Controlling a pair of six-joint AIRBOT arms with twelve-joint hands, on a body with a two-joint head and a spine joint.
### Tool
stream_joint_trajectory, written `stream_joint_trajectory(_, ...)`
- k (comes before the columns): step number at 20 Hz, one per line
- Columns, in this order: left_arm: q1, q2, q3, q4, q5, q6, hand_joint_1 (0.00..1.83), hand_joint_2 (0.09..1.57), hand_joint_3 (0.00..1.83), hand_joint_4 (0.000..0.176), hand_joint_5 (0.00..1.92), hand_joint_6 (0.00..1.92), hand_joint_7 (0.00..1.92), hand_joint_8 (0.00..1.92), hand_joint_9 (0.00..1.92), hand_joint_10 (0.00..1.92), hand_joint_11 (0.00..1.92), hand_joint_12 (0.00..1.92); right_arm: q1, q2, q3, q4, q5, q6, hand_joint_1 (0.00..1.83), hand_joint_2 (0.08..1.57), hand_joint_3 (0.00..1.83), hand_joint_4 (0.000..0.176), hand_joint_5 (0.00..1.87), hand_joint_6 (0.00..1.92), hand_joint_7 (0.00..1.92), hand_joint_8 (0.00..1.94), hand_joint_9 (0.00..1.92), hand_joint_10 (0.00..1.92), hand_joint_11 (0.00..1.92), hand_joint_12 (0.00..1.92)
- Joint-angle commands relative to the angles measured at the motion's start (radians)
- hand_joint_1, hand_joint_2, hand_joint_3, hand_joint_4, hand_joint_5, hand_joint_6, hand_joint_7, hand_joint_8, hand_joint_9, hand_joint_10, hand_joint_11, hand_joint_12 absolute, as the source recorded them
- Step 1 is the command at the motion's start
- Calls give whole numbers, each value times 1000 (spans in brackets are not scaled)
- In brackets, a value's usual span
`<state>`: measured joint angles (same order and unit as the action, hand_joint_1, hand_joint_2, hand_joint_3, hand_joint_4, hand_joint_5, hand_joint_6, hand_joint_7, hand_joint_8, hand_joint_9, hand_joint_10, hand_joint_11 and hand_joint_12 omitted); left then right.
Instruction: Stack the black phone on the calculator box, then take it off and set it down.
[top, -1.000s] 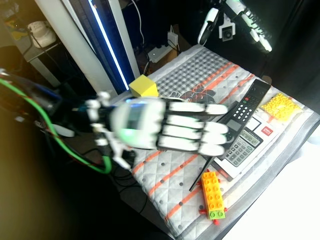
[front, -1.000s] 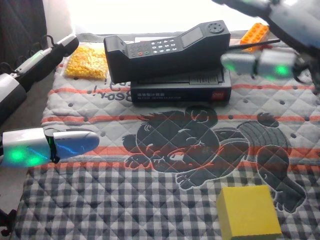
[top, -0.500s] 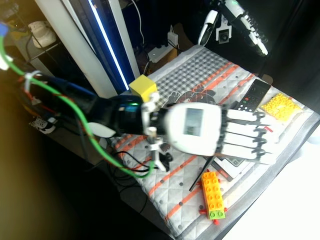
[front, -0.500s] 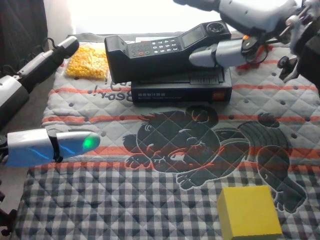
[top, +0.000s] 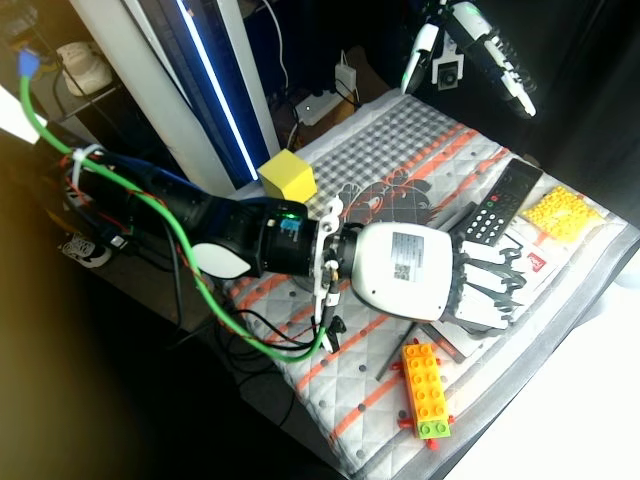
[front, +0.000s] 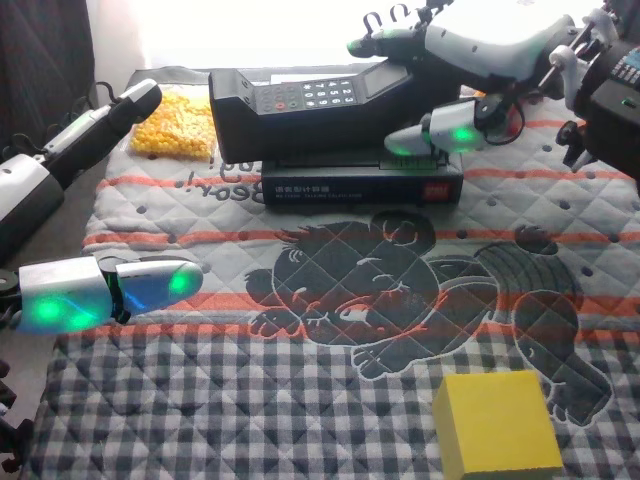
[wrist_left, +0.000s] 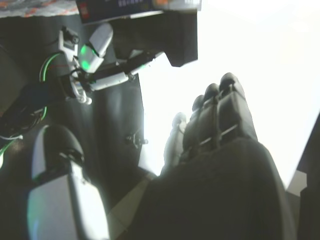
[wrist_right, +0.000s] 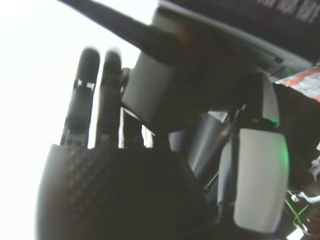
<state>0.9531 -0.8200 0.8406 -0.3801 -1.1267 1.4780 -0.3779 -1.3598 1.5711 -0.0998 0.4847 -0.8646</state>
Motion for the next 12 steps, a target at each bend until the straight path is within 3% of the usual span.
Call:
stream_joint_trajectory(1, -9, 2, 6, 10, -109, -11, 679, 840, 7, 119, 0, 0, 0, 0, 0, 0, 0, 0, 5, 5, -2, -2, 57, 2, 926, 1193, 1, 170, 796, 1189, 932, 15, 888, 61, 391, 1316)
stream_joint_trajectory(2, -9, 0, 7, 10, -108, -15, 694, 835, 3, 125, 0, 0, 0, 0, 0, 0, 0, 0, 5, 5, -5, -4, 57, 2, 1173, 1121, 4, 0, 880, 1049, 1100, 643, 1165, 185, 545, 1356)
stream_joint_trajectory(3, -9, -2, 9, 10, -108, -23, 707, 838, 4, 132, 0, 0, 0, 0, 0, 0, 0, 0, 5, 5, -7, -11, 57, 2, 1232, 1123, 0, 0, 859, 1039, 1112, 854, 1196, 354, 577, 1427)
stream_joint_trajectory(4, -9, -5, 13, 10, -105, -35, 691, 840, 5, 122, 0, 0, 0, 0, 0, 0, 0, 0, 5, 6, -12, -19, 58, 2, 1143, 1178, 5, 0, 837, 1160, 1229, 592, 1246, 735, 819, 1530)
stream_joint_trajectory(5, -8, -6, 15, 10, -103, -42, 687, 839, 4, 129, 0, 0, 0, 0, 0, 0, 0, 0, 5, 6, -14, -21, 60, 2, 1121, 1199, 3, 0, 817, 1209, 1296, 457, 1230, 930, 980, 1515)
stream_joint_trajectory(6, -8, -9, 19, 10, -100, -55, 688, 854, 10, 123, 0, 0, 0, 0, 0, 0, 0, 0, 6, 6, -25, -25, 75, 2, 1116, 1209, 1, 0, 806, 1230, 1269, 382, 1209, 928, 1067, 1391)
stream_joint_trajectory(7, -8, -11, 21, 10, -100, -60, 701, 860, 11, 126, 0, 0, 0, 0, 0, 0, 0, 0, 9, 10, -36, -25, 94, 2, 1227, 1158, 9, 0, 825, 1017, 1078, 984, 1138, 922, 946, 1404)
stream_joint_trajectory(8, -7, -11, 22, 10, -100, -63, 689, 861, 10, 126, 0, 0, 0, 0, 0, 0, 0, 0, 14, 28, -53, -25, 118, 2, 1255, 1136, 0, 0, 839, 1013, 1085, 992, 1138, 932, 951, 1482)
stream_joint_trajectory(9, -7, -11, 22, 10, -100, -63, 686, 869, 12, 111, 0, 0, 0, 0, 0, 0, 0, 0, 17, 50, -71, -24, 146, 3, 1256, 1140, 0, 0, 828, 1010, 1068, 1042, 1124, 1122, 978, 1693)
stream_joint_trajectory(10, -5, -10, 22, 10, -100, -65, 684, 868, 11, 114, 0, 0, 0, 0, 0, 0, 0, 0, 18, 79, -95, -24, 184, 7, 1147, 1183, 0, 0, 838, 1144, 1174, 633, 1077, 1042, 801, 1670)
stream_joint_trajectory(11, -4, -9, 22, 10, -100, -67, 702, 868, 10, 125, 0, 0, 0, 0, 0, 0, 0, 0, 18, 104, -116, -21, 220, 11, 1238, 1138, 0, 0, 847, 1010, 1121, 906, 1060, 949, 695, 1618)
stream_joint_trajectory(12, 0, -7, 21, 10, -102, -74, 700, 864, 7, 124, 0, 0, 0, 0, 0, 0, 0, 0, 18, 140, -144, -20, 258, 12, 1256, 1126, 0, 0, 848, 1013, 1115, 929, 1066, 775, 629, 1481)
